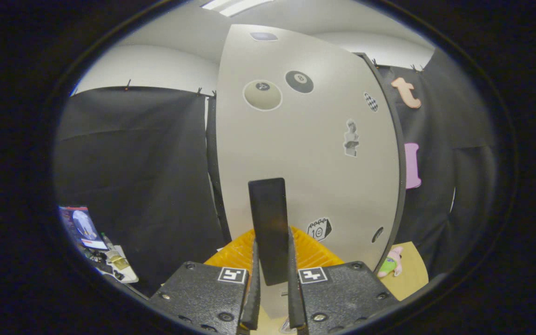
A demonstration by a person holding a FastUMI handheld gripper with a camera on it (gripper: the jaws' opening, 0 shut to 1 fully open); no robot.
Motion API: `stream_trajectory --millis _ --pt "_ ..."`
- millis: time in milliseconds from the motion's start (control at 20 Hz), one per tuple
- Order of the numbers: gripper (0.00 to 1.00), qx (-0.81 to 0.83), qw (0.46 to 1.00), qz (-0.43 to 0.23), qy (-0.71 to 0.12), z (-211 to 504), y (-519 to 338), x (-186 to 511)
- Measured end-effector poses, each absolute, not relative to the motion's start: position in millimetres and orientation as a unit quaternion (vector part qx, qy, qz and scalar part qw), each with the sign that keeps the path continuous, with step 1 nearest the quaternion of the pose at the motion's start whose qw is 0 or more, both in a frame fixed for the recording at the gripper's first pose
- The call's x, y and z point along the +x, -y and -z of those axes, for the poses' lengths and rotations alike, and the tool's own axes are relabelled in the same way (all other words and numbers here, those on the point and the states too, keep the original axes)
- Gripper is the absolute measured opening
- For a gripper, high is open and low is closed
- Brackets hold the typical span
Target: Open the shoe cabinet door, grab the shoes and put them into the shoe cabinet, then close the shoe cabinet door.
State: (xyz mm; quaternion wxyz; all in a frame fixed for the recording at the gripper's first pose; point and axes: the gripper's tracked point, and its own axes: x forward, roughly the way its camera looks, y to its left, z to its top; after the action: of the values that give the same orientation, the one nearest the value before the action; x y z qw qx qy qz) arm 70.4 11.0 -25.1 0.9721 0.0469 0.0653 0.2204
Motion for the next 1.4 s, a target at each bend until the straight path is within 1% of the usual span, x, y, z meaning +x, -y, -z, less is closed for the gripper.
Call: stream_trajectory --millis 650,1000,1200,1250,1350,1400 --pt "0.26 0.036 0.978 -0.201 -0.043 24 56 37" --pt "0.22 0.015 0.99 -0.138 -0.028 20 117 36" --pt "0.19 0.016 0.997 -0.078 -0.01 16 164 51" --pt "0.14 0.022 0.997 -0.069 -0.007 16 175 51" --pt "0.07 0.035 0.996 -0.077 -0.011 20 186 53" --pt "0.07 0.04 0.996 -0.077 -0.009 19 194 54"
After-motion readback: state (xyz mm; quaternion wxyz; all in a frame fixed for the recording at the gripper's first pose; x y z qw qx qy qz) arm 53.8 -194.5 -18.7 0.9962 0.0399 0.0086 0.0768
